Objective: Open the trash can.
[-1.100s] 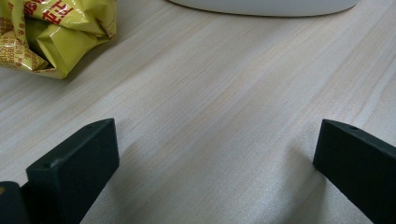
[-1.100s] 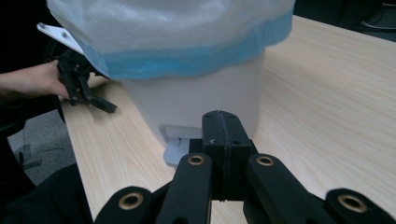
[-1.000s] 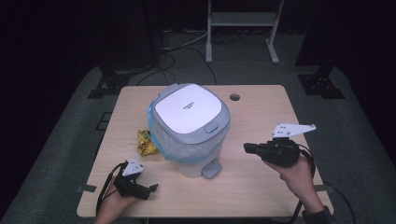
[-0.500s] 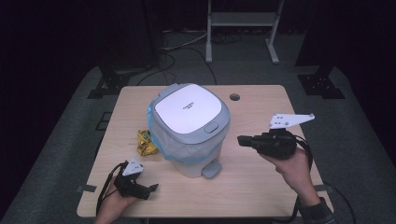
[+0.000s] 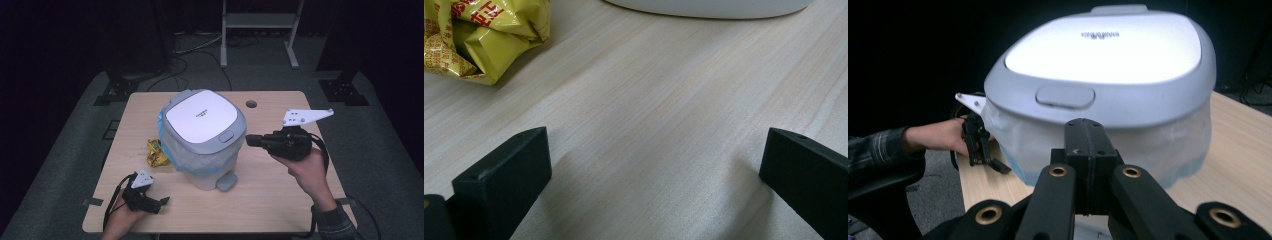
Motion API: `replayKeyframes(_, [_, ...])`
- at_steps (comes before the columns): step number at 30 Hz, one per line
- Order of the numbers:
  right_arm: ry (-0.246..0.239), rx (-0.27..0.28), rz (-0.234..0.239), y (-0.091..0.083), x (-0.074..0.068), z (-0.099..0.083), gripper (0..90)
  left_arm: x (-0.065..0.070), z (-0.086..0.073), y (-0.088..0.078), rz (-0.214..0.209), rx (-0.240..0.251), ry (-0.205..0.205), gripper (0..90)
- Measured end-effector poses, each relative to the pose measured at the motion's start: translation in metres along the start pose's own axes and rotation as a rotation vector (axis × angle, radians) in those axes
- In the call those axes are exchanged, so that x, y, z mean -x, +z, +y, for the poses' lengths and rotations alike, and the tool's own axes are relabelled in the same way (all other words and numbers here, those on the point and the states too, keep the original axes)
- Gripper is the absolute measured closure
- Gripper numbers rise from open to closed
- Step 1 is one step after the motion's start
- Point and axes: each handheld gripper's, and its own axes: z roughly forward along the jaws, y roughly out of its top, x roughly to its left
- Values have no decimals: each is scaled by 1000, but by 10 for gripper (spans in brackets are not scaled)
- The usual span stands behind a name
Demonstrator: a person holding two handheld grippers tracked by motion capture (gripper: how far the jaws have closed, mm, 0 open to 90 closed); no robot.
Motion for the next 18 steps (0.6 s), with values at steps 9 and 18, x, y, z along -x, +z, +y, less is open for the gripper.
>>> replayKeyframes(9, [-10, 4, 22, 15, -2, 15, 899, 0, 0, 0, 0, 0, -1, 0])
replayKeyframes(18, [-17, -10, 44, 35, -3, 22, 899, 0, 0, 0, 1, 0, -1, 0])
